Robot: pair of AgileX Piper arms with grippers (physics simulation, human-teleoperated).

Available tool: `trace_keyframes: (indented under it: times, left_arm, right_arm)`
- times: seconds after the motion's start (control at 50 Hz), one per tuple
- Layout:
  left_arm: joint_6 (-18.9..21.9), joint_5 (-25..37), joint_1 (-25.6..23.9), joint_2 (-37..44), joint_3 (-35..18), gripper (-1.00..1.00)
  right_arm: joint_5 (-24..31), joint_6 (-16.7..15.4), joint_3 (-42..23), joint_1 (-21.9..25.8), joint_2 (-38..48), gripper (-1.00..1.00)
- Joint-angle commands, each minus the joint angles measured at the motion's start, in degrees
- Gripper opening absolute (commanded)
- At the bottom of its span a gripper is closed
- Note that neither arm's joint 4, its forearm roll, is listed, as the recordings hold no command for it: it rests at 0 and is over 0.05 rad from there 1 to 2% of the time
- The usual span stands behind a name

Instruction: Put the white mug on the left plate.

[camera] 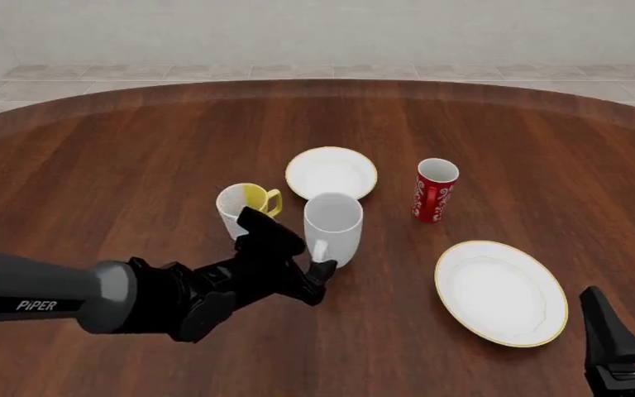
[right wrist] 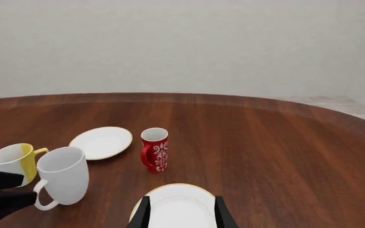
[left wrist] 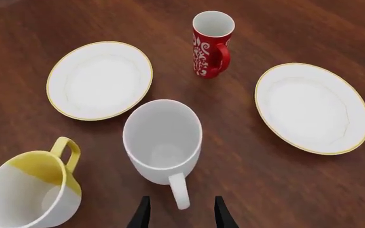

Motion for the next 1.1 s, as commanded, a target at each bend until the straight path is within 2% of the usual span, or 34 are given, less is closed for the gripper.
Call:
trace_keyframes:
  times: [0.02, 1.1]
  left_arm:
    - [-0.04, -0.25, -0.10, 0.90, -0.34, 1.00]
    - [-0.59, -0.92, 0.71, 8.13, -3.23, 1.00]
  right_arm:
    - [0.11, 0.04, 0.02, -0.01, -0.13, 1.00]
    - [0.08, 0.18, 0.02, 0.01, -0.09, 1.00]
